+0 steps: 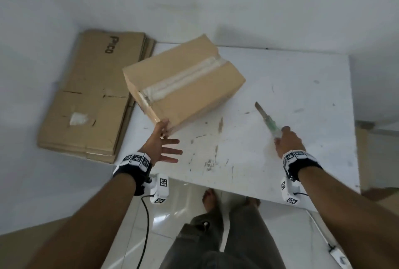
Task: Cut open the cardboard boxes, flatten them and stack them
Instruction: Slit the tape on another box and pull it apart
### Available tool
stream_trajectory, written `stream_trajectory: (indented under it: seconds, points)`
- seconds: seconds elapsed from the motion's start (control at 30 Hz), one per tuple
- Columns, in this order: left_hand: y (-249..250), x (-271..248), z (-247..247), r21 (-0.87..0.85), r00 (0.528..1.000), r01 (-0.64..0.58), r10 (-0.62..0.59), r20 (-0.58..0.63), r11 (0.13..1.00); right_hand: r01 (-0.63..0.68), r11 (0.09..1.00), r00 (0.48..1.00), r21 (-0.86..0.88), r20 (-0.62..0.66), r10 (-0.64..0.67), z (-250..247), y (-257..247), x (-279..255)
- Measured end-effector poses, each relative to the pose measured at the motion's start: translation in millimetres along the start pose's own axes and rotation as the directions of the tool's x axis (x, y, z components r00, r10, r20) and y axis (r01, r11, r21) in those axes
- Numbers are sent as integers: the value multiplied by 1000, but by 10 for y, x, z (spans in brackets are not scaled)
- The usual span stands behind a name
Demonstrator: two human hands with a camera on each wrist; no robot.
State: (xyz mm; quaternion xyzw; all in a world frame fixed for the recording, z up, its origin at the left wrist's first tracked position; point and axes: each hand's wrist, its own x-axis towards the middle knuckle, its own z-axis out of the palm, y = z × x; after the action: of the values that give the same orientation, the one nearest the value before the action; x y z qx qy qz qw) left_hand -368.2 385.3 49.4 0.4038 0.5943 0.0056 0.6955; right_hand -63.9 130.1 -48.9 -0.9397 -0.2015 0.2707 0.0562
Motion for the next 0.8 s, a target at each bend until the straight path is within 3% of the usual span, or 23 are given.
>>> stream_trajectory:
  seconds: [0.1,0.23,0.33,0.4,0.5,0.57,0.7,0.8]
  points:
    - [-37,171,-87,-74,997,59,-63,-54,996,-29,995,1000,91,6,29,-85,-63,80]
    - [-88,427,-27,18,976,57,-52,-211,998,-69,958,998,279,13,69,-411,-82,135]
    - [70,584,166,56,920,-32,51,-389,998,37,937,999,347,-17,-33,-737,-85,171]
    - [181,694,253,75,901,-86,110,-419,993,146,925,989,350,-63,-132,-928,-104,211]
    - [275,825,231,177,919,-70,132,-371,982,328,873,944,361,-169,-285,-1205,-196,266]
    - [351,820,189,324,947,-29,130,-294,945,407,828,914,385,-164,-372,-1369,-303,272]
    - [499,549,377,648,991,-41,112,-69,761,555,747,821,366,-98,-562,-1571,-504,230]
    - [359,352,661,744,998,-52,51,24,666,614,712,751,339,25,-660,-1610,-685,115]
